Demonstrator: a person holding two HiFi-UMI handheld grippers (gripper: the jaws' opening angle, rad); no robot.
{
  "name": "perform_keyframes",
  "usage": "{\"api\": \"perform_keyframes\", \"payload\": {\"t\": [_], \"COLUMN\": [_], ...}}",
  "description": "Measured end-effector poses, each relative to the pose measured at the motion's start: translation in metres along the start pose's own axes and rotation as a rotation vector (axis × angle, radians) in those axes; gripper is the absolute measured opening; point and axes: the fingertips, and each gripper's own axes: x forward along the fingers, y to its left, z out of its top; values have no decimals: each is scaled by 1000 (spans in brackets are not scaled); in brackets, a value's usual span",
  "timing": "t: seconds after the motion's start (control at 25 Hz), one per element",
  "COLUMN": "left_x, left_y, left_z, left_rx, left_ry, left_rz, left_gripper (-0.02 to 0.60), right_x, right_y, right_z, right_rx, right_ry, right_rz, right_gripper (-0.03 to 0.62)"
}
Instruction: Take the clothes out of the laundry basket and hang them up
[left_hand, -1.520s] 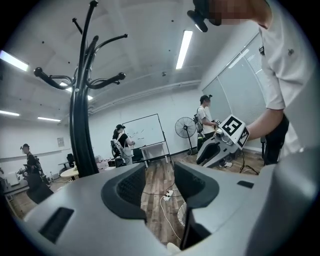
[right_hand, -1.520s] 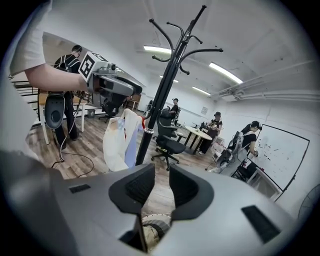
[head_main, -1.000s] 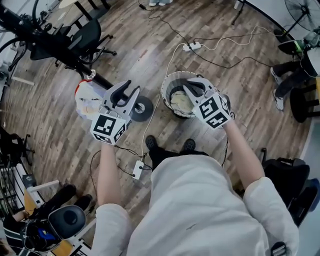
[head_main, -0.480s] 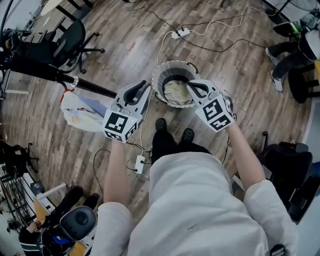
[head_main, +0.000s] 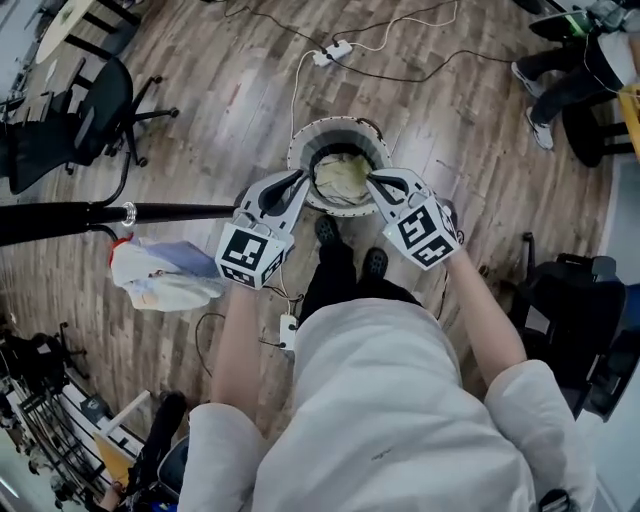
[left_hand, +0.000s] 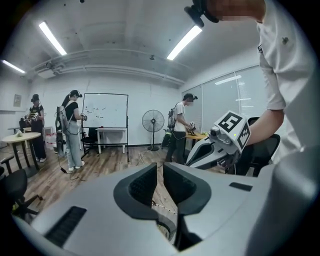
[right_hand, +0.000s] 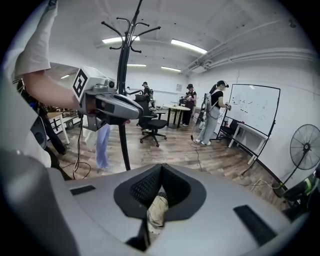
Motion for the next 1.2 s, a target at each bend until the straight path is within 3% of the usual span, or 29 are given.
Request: {"api": "perform_keyframes", "payload": {"t": [0.24, 0.56, 1.04, 1.2], "left_x": [36, 71, 101, 112], "left_y": [21, 38, 36, 32], "left_z": [-32, -90, -197, -230], "left_rx": [-34, -116, -255, -317], "left_ry": [60, 154, 305, 330], "left_rz": [-104, -183, -162, -137], "left_gripper": [38, 40, 38, 38], "right_x": [28, 58, 116, 149], "right_y": [-15, -9, -8, 2], "right_z": [-18, -65, -149, -181], "right_rx": [90, 197, 262, 229], "right_ry": [71, 172, 327, 380], "right_rz": [-40, -72, -29, -8], "right_gripper": [6, 6, 6, 6]}}
